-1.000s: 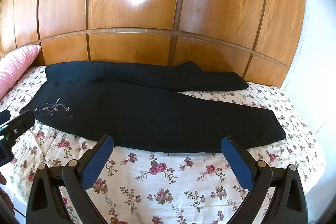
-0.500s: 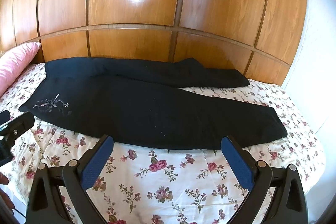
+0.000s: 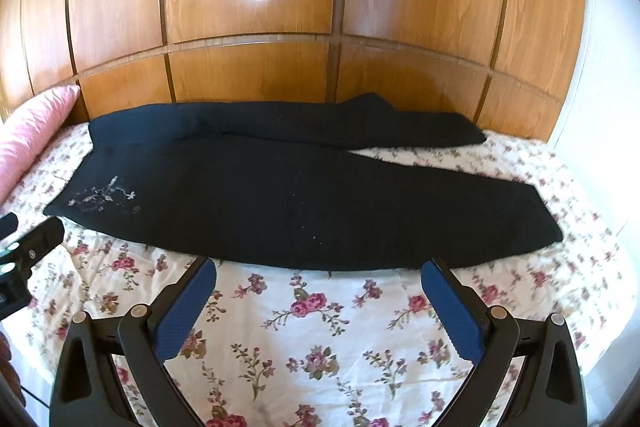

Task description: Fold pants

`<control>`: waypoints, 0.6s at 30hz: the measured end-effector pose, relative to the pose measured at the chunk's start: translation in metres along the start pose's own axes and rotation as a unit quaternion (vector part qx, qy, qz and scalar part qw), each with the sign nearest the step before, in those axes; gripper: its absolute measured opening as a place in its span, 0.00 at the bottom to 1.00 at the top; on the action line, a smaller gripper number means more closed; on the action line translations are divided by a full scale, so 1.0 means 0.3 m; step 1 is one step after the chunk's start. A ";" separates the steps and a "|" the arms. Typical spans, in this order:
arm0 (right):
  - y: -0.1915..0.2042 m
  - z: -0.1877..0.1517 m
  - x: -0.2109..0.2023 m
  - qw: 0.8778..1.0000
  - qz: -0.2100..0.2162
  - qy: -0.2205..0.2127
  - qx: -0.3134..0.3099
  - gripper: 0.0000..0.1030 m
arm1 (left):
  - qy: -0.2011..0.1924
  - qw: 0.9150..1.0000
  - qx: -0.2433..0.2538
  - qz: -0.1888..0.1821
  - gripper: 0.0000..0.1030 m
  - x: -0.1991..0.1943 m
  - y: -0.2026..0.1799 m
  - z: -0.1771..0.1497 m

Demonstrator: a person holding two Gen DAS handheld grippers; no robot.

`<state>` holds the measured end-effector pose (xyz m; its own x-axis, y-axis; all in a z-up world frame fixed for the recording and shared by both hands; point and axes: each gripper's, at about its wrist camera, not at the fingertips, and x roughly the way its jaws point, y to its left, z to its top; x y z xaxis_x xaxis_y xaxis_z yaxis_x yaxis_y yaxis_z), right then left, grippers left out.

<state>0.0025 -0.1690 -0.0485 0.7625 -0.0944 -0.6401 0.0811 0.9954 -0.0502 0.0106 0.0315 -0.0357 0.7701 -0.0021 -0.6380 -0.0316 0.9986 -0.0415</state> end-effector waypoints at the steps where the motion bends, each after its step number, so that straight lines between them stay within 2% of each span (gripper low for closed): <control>1: -0.005 -0.003 0.002 1.000 0.003 0.001 0.004 1.00 | 0.000 1.000 0.002 0.003 1.00 0.000 0.001 0.000; 3: -0.012 -0.007 0.005 1.000 0.007 0.001 0.009 1.00 | 0.000 1.000 0.005 0.009 1.00 0.002 0.007 -0.002; 12: -0.069 -0.028 0.045 0.996 0.076 0.018 0.043 1.00 | 0.021 1.000 -0.006 0.023 1.00 0.046 0.057 -0.013; 15: -0.097 -0.034 0.069 0.993 0.098 0.032 0.059 1.00 | 0.040 0.999 -0.017 0.019 0.99 0.078 0.084 -0.019; 16: -0.121 -0.038 0.083 0.989 0.118 0.042 0.076 1.00 | 0.052 0.998 -0.024 0.013 0.98 0.097 0.099 -0.021; 18: -0.159 -0.044 0.107 0.982 0.146 0.061 0.105 1.00 | 0.076 0.996 -0.038 0.001 0.91 0.137 0.139 -0.025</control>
<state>0.0146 -0.2193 -0.0767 0.6914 0.2098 -0.6913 0.0107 0.9538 0.3002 0.0361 0.0727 -0.0695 0.6644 -0.0133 -0.7473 -0.0866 0.9917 -0.0947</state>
